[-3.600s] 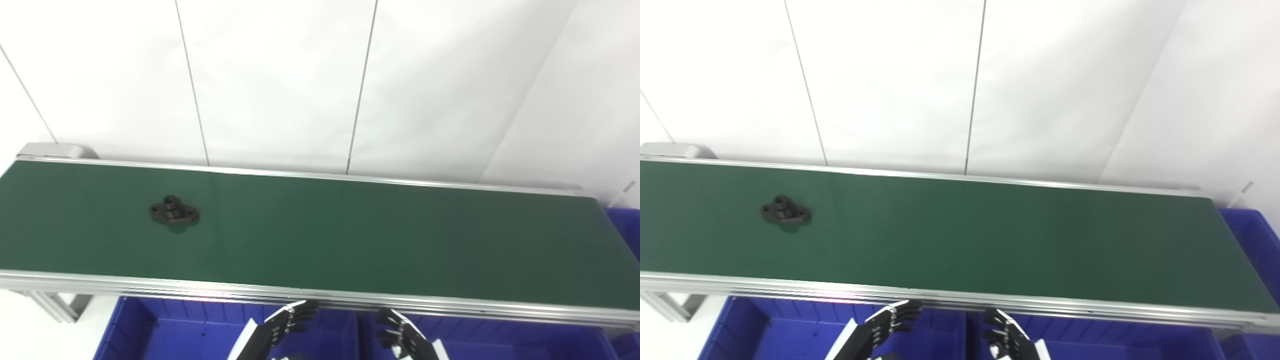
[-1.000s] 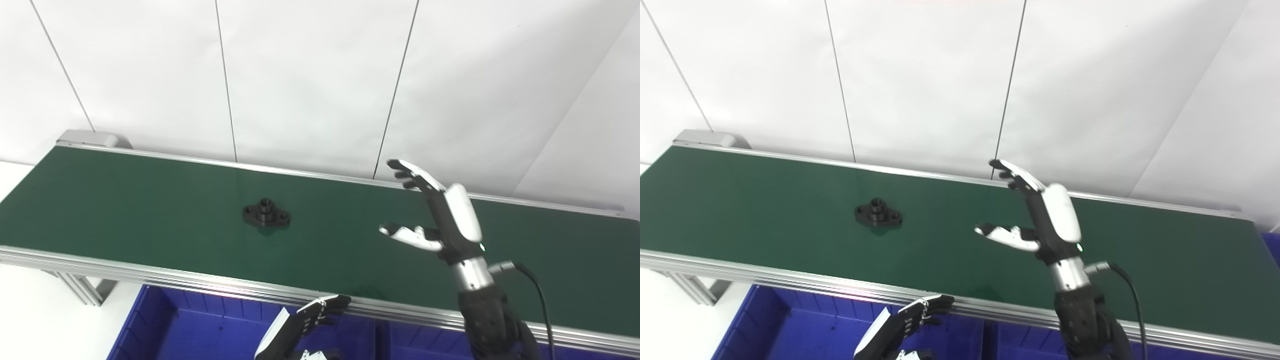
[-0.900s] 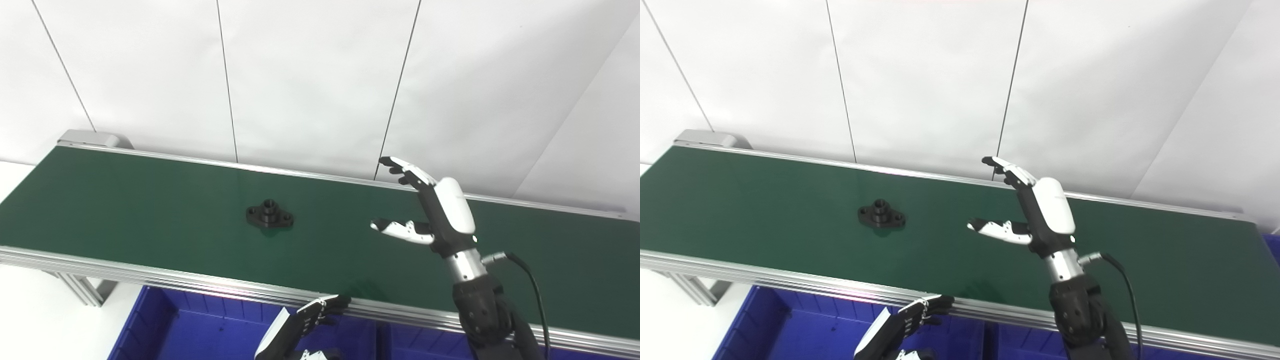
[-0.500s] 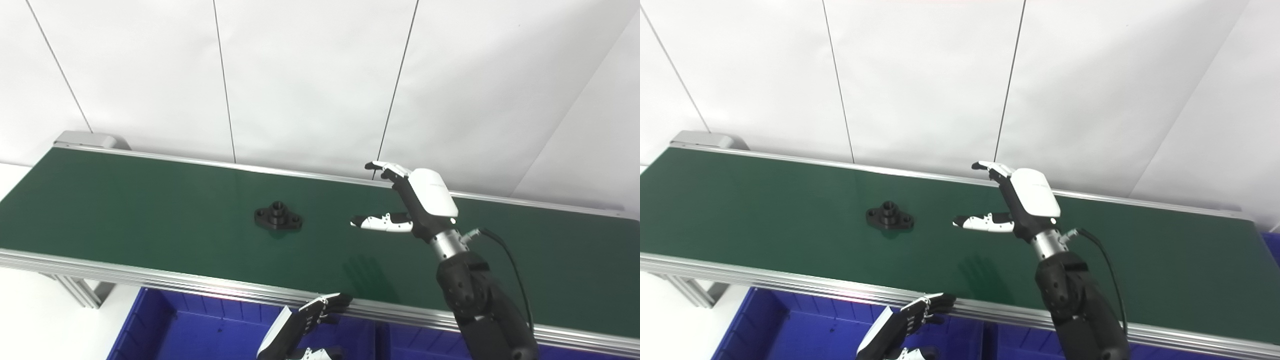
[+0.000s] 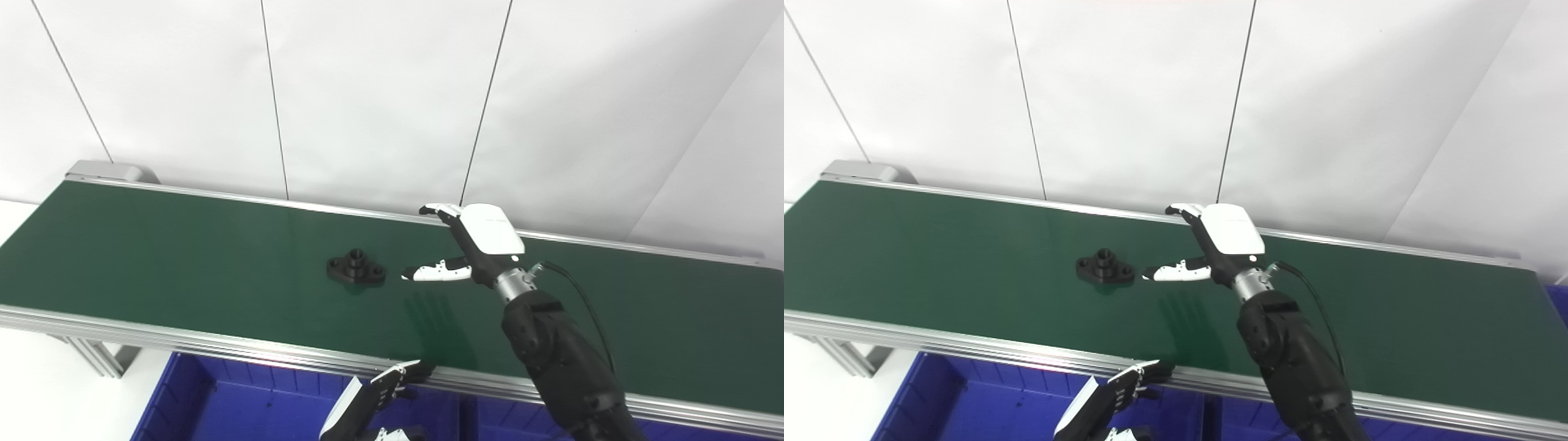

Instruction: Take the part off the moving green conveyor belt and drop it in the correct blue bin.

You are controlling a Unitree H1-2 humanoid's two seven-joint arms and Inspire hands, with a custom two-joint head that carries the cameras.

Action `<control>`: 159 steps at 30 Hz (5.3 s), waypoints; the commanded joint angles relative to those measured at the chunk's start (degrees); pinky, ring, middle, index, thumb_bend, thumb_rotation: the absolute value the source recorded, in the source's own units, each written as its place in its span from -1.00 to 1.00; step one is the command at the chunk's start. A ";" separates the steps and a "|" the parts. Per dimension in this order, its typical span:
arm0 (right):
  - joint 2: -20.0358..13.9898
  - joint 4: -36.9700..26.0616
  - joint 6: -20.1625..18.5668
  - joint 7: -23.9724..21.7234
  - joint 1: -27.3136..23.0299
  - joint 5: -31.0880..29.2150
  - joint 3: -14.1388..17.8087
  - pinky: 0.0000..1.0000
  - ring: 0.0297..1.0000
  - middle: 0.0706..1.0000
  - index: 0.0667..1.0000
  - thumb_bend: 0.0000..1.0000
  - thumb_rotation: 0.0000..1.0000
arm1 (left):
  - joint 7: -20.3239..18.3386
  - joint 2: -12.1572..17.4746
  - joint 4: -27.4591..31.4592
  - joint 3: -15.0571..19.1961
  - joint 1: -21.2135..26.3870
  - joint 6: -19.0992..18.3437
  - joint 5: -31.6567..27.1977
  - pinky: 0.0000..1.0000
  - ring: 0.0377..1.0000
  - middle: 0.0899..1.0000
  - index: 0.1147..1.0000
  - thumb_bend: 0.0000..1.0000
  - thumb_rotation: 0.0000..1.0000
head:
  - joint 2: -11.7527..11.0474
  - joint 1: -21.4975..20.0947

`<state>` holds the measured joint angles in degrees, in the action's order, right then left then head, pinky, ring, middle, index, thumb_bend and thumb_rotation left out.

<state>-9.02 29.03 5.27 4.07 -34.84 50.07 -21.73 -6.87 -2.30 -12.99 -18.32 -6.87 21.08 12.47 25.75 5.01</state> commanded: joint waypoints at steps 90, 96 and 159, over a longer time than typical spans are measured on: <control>-2.11 8.70 -19.88 -12.18 -5.48 -2.88 -11.57 -0.36 -0.14 -0.14 -0.07 0.05 -1.00 | -0.02 -1.13 6.14 -1.72 -1.53 0.50 -2.25 0.56 0.67 0.67 0.60 0.74 0.45 | 2.85 -1.12; -5.95 -5.48 -19.24 -14.26 -1.10 -3.11 -9.73 -0.39 -0.24 -0.20 -0.03 0.05 -1.00 | -0.37 -0.51 6.78 -1.28 -1.49 -0.26 -2.54 0.57 0.67 0.67 0.61 0.78 0.51 | 3.32 -3.25; -17.05 -52.64 -27.34 -46.25 33.31 11.63 6.09 -0.50 -0.37 -0.19 -0.07 0.05 -1.00 | -6.96 9.29 25.55 6.18 0.90 -16.55 -11.66 0.60 0.69 0.63 0.66 0.68 0.71 | 25.15 -29.81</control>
<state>-24.60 -22.32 -22.30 -41.22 -0.30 61.15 -15.99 -13.51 7.06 10.73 -12.01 -6.85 4.06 1.10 50.98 -24.87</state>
